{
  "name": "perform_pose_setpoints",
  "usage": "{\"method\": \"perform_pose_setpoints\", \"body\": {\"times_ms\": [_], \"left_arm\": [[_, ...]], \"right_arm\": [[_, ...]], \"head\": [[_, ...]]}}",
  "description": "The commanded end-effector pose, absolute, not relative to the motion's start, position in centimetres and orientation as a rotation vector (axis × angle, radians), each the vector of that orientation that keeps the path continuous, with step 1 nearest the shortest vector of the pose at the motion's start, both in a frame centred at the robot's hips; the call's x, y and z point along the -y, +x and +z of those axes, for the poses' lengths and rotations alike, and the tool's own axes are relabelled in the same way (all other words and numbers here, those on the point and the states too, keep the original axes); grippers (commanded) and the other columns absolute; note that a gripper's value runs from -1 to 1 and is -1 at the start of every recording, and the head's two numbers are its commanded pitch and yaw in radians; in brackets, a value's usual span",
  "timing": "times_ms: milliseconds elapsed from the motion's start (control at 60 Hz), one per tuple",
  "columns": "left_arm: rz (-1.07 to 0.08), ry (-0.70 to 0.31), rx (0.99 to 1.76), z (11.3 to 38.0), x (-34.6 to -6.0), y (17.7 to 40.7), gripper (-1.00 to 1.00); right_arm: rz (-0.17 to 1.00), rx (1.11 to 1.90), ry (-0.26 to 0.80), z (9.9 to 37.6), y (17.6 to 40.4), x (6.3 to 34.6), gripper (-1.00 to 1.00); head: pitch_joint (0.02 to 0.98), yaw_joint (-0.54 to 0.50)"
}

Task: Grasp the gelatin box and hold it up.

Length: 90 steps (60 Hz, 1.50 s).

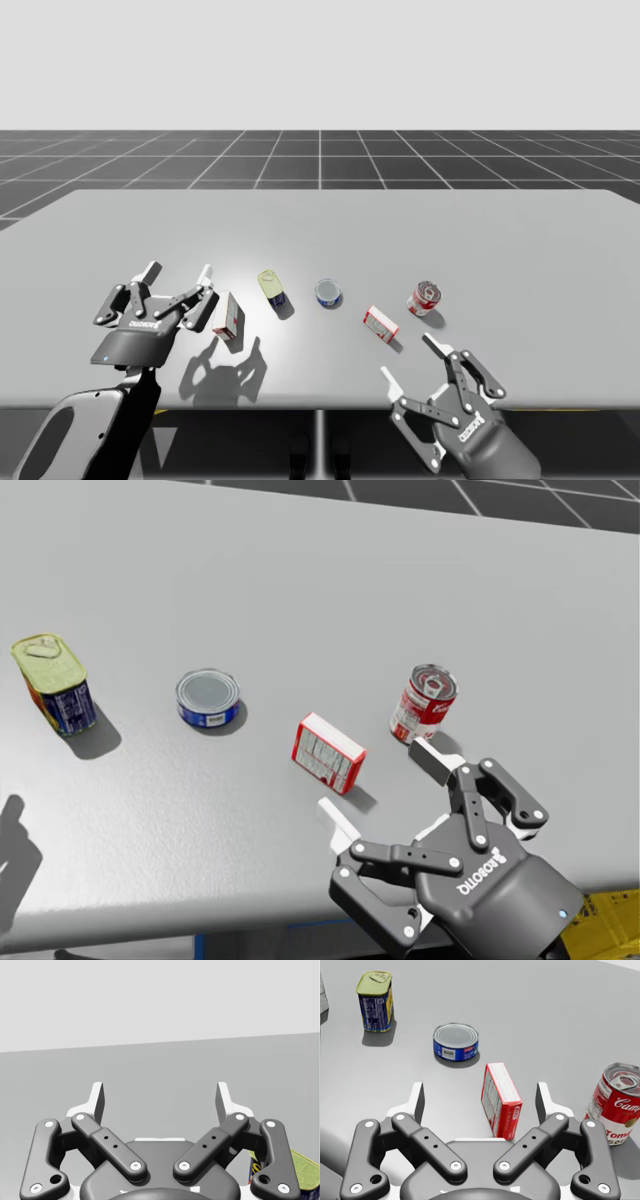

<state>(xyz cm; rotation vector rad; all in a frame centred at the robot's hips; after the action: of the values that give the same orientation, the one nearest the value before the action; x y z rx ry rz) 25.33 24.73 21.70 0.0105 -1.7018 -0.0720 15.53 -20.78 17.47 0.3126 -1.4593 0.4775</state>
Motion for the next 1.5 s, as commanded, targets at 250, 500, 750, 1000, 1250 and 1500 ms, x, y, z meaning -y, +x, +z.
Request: {"method": "perform_pose_setpoints", "body": {"times_ms": [250, 500, 750, 1000, 1250, 1500], "left_arm": [[-0.079, 0.019, 1.713, 21.7, -24.7, 25.2, -1.0], [-0.078, 0.021, 1.715, 21.7, -24.7, 25.1, -1.0], [-0.076, 0.024, 1.719, 21.7, -24.7, 25.1, -1.0], [-0.075, 0.026, 1.719, 21.7, -24.6, 25.2, -1.0], [-0.075, 0.032, 1.718, 21.7, -24.6, 25.2, -1.0], [-0.074, 0.036, 1.719, 21.7, -24.7, 25.3, -1.0]], "right_arm": [[0.412, 1.397, 0.274, 12.3, 19.2, 19.6, -1.0], [0.389, 1.368, 0.261, 11.3, 21.9, 18.7, -1.0], [0.393, 1.327, 0.271, 11.2, 23.5, 18.5, -1.0], [0.316, 1.28, 0.336, 10.4, 23.0, 19.3, 1.0], [0.331, 1.284, 0.344, 10.3, 22.9, 19.3, 1.0], [0.349, 1.291, 0.34, 10.2, 22.9, 19.1, 1.0]], "head": [[0.874, -0.22], [0.879, -0.21], [0.875, -0.22], [0.865, -0.22], [0.702, -0.22], [0.54, -0.22]]}}
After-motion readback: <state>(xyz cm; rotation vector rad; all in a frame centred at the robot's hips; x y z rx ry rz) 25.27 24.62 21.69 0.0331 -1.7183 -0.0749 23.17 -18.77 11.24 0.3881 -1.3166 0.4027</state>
